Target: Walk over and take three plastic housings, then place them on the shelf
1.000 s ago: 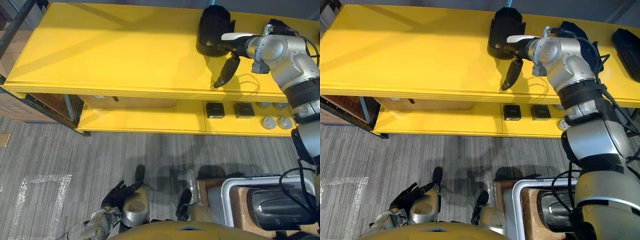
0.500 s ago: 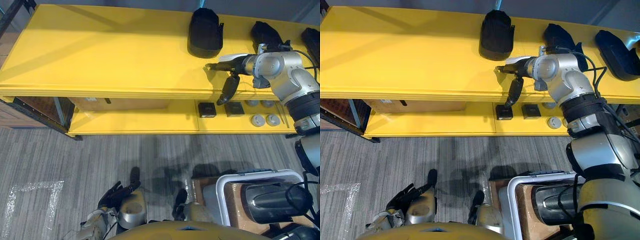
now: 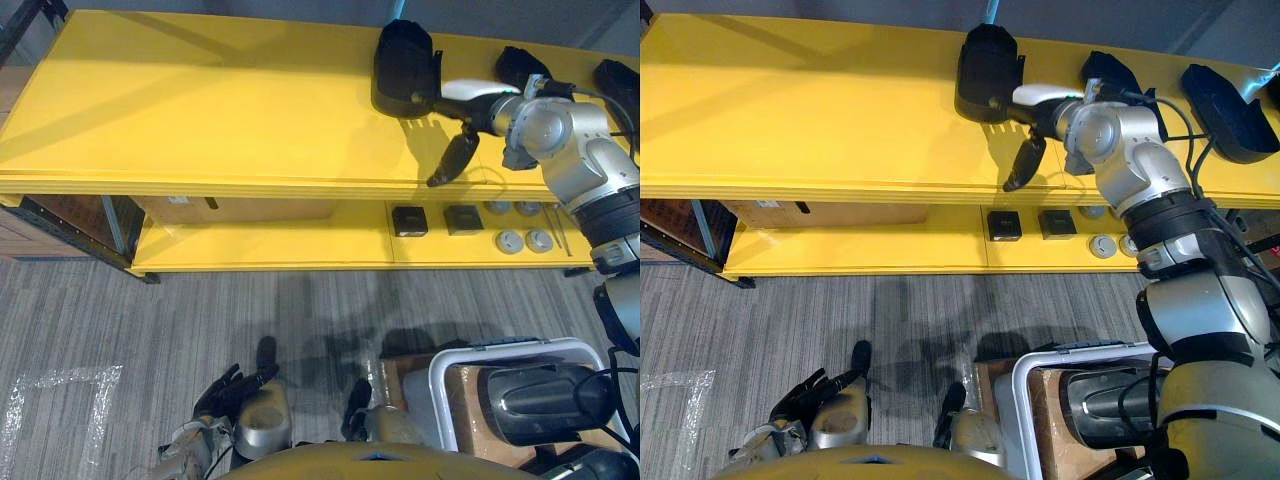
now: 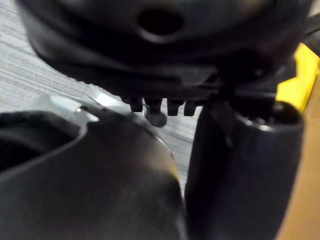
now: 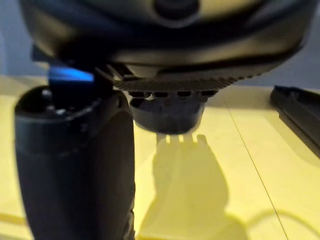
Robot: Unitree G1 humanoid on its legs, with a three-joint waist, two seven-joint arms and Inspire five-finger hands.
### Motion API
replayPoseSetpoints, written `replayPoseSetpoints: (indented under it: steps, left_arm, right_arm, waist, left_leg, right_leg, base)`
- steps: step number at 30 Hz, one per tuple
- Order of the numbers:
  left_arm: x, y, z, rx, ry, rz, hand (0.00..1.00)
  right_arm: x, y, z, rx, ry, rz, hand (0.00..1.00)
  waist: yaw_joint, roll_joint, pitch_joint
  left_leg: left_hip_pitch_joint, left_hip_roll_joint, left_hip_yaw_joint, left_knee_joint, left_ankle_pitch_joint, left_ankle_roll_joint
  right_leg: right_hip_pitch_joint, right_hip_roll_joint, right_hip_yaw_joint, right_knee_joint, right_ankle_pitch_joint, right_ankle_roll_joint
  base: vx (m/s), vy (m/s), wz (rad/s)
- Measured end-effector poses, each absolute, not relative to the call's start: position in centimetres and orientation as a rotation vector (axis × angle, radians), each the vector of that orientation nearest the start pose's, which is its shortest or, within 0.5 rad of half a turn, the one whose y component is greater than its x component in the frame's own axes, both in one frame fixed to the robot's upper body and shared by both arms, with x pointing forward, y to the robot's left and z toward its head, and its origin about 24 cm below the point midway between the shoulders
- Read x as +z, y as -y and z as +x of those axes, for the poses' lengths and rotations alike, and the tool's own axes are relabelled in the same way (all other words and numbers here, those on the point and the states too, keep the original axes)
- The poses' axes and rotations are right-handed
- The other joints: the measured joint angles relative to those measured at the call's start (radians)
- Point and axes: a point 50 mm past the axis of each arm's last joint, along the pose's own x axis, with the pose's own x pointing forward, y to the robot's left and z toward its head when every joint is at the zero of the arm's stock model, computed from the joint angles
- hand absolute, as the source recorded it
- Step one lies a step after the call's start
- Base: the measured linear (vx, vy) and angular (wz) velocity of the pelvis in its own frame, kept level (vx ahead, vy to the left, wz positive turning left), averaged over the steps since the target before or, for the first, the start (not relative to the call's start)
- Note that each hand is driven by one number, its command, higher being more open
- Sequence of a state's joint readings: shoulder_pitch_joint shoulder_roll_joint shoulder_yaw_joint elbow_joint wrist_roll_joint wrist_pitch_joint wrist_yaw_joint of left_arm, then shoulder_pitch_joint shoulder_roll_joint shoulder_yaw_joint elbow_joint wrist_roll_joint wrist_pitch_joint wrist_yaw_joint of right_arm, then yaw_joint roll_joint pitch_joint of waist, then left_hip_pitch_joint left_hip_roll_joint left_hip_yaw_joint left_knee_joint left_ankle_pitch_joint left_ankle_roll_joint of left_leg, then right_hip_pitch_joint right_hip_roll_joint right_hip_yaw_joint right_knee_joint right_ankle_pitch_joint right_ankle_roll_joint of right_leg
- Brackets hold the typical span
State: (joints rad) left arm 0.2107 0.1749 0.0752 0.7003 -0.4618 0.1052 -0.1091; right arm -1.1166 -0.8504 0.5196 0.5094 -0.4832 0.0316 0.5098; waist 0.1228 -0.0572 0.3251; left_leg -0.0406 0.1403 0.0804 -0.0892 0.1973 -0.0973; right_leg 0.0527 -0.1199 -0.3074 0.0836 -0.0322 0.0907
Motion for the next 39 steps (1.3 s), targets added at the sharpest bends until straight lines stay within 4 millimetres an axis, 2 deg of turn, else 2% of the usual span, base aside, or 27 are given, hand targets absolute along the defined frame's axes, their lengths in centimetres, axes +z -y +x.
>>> replayPoseSetpoints:
  steps: [3,11,13,17,19,22,24,26,34,39]
  left_arm:
    - [-13.4,-22.2,10.7,0.267,-0.923,-0.366,1.00]
    - [-13.7,-21.8,9.9,0.279,-0.947,-0.376,1.00]
    - [-13.9,-21.7,9.8,0.284,-0.954,-0.381,1.00]
    - [-13.9,-21.5,9.7,0.286,-0.955,-0.393,1.00]
    - [-13.9,-21.5,9.8,0.284,-0.952,-0.396,1.00]
    - [-13.7,-21.3,10.1,0.268,-0.937,-0.400,1.00]
    - [-13.6,-21.2,10.3,0.263,-0.930,-0.402,1.00]
    - [-13.5,-21.2,10.3,0.260,-0.925,-0.404,1.00]
    - [-13.1,-20.6,11.0,0.230,-0.885,-0.442,1.00]
    - [-12.9,-20.5,11.3,0.222,-0.872,-0.447,1.00]
  right_arm:
    - [28.2,21.3,37.9,0.211,0.080,-1.543,1.00]
    - [28.0,21.8,38.0,0.194,0.038,-1.526,1.00]
    - [27.6,22.0,38.3,0.191,0.011,-1.508,1.00]
    - [25.5,22.7,39.5,0.187,-0.117,-1.426,1.00]
    - [25.3,23.0,40.1,0.172,-0.167,-1.392,1.00]
    - [26.4,23.7,40.5,0.108,-0.184,-1.387,1.00]
    - [27.7,23.6,40.6,0.056,-0.133,-1.388,1.00]
    - [28.7,23.3,40.6,0.031,-0.089,-1.402,1.00]
    - [32.4,22.2,40.4,-0.030,0.051,-1.420,1.00]
    - [32.1,21.9,40.5,0.013,0.020,-1.461,1.00]
  waist:
    - [-0.001,0.001,-0.007]
    - [-0.006,0.020,-0.026]
    - [-0.003,0.027,-0.030]
    - [0.010,0.038,-0.035]
    - [0.012,0.046,-0.031]
    - [0.021,0.074,-0.017]
    - [0.039,0.094,-0.006]
    - [0.041,0.104,0.000]
    - [0.045,0.111,0.046]
    - [0.044,0.110,0.061]
  left_leg:
    - [0.000,-0.001,0.000,0.000,0.000,0.000]
    - [-0.001,-0.007,-0.008,0.000,0.001,0.001]
    - [-0.001,-0.007,-0.015,0.000,0.001,0.001]
    - [-0.004,-0.008,-0.030,0.000,0.001,0.000]
    - [-0.014,-0.008,-0.043,0.001,0.004,0.000]
    - [-0.038,-0.009,-0.063,0.003,0.008,-0.004]
    - [-0.045,-0.009,-0.065,0.003,0.012,-0.005]
    - [-0.053,-0.010,-0.074,0.004,0.020,0.000]
    - [-0.057,-0.016,-0.084,0.004,0.022,0.000]
    - [-0.062,-0.019,-0.084,0.004,0.021,-0.001]
  right_leg:
    - [0.000,0.000,-0.001,0.000,0.000,0.000]
    - [0.004,-0.001,-0.006,0.001,0.000,0.000]
    - [0.008,-0.002,-0.013,0.000,0.000,0.000]
    - [0.012,-0.001,-0.026,0.001,-0.001,0.000]
    - [0.009,-0.002,-0.039,0.003,-0.001,-0.001]
    - [-0.007,-0.004,-0.058,0.012,-0.002,-0.001]
    - [-0.018,-0.005,-0.059,0.024,-0.005,-0.004]
    - [-0.025,-0.008,-0.067,0.035,-0.012,-0.005]
    - [-0.055,-0.026,-0.073,0.109,-0.056,-0.006]
    - [-0.076,-0.035,-0.071,0.143,-0.076,-0.007]
  base:
    - [0.00,0.000,0.00]
    - [0.00,0.000,0.00]
    - [0.00,0.000,0.09]
    - [-0.02,-0.020,0.09]
    - [-0.03,-0.027,0.20]
    - [-0.03,-0.027,0.18]
    - [-0.02,-0.021,0.07]
    - [-0.01,-0.039,0.11]
    - [0.00,-0.037,0.05]
    - [0.01,-0.050,0.01]
